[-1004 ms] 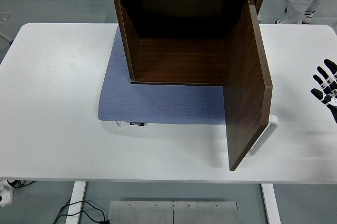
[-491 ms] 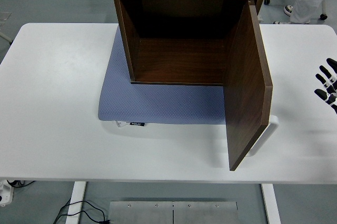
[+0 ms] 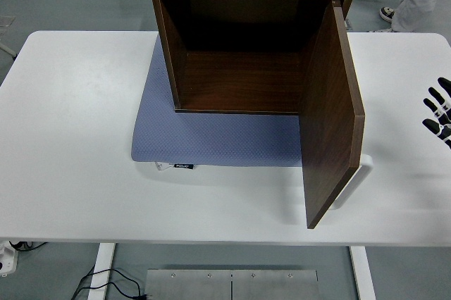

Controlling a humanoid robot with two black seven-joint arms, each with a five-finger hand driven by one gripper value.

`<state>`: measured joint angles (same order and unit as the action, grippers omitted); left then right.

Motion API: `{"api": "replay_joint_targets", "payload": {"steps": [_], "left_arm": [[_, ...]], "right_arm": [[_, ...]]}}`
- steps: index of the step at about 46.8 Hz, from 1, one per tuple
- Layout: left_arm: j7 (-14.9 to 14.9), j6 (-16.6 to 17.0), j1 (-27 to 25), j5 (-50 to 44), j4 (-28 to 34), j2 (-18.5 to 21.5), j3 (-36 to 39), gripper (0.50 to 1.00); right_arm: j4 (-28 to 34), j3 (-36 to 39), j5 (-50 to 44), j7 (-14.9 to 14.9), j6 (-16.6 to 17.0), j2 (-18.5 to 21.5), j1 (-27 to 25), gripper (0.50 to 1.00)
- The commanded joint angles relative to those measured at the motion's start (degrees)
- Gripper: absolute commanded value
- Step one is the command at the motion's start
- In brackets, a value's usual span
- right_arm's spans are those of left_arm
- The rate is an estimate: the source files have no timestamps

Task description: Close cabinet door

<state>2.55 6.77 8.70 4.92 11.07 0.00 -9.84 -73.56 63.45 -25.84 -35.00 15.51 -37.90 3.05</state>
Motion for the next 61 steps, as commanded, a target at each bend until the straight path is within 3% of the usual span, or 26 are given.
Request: {"api": "replay_joint_targets", "payload": {"steps": [1, 12, 26, 46, 61], "left_arm": [[0.0, 0.0, 0.0, 0.0, 0.0, 0.0, 0.0, 1.0], [0.0, 0.0, 0.0, 0.0, 0.0, 0.0, 0.0, 1.0], [0.0, 0.0, 0.0, 0.0, 0.0, 0.0, 0.0, 1.0], [0.0, 0.0, 0.0, 0.0, 0.0, 0.0, 0.0, 1.0], [0.0, 0.0, 0.0, 0.0, 0.0, 0.0, 0.0, 1.0]], "right_arm": [[0.0, 0.53, 0.0, 0.0, 0.84, -0.51, -0.5, 1.0], [0.09, 5.8, 0.0, 0.0, 4.18, -2.35, -5.16, 1.0], [0.26, 7.21, -0.09, 0.0, 9.01, -5.34, -10.52, 1.0], [-0.88, 11.43, -3.33, 0.0, 17.19, -5.87, -22.21, 1.0], [-8.17, 11.43, -7.64, 0.0, 17.89, -5.69, -25.73, 1.0]]}}
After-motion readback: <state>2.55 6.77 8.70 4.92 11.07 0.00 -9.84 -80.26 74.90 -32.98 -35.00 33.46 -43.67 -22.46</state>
